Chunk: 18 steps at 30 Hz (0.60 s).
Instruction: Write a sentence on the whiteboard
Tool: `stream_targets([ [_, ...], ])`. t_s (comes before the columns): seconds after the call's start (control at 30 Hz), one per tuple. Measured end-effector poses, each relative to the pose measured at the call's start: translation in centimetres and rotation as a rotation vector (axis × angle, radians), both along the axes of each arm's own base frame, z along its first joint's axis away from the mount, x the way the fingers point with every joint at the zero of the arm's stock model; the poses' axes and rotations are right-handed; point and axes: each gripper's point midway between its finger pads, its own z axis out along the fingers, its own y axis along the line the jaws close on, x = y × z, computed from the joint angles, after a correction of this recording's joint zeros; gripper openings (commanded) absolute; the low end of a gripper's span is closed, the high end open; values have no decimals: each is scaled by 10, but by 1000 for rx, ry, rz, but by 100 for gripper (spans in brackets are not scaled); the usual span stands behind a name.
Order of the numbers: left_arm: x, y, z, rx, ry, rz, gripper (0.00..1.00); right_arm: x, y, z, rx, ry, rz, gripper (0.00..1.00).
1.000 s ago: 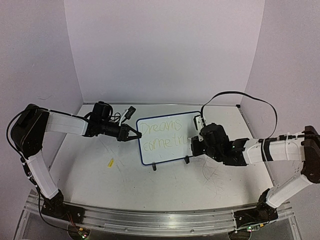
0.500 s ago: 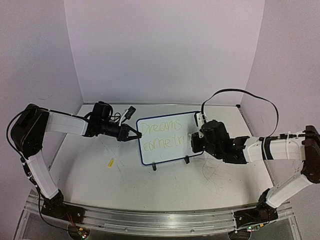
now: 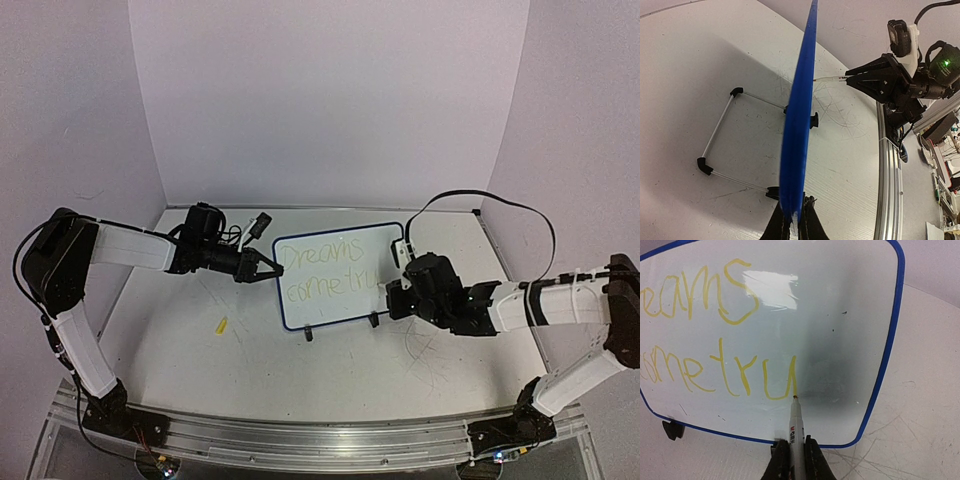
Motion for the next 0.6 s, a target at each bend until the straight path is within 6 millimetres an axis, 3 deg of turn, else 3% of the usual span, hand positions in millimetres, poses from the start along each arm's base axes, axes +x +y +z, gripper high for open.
stream_targets([
  [0.2, 0, 0, 0, 0, -1, -1, 0, -5, -9, 7, -3, -11, -11, 0],
  [0.33, 0, 0, 0, 1, -1, -1, 0, -7, -15, 47, 58, -88, -2, 0],
  [0.4, 0, 0, 0, 1, -1, -1, 0, -5, -14, 55, 80, -106, 4, 0],
  [0.6, 0, 0, 0, 1, -2, -1, 0, 2, -8, 32, 46, -58, 16, 0],
])
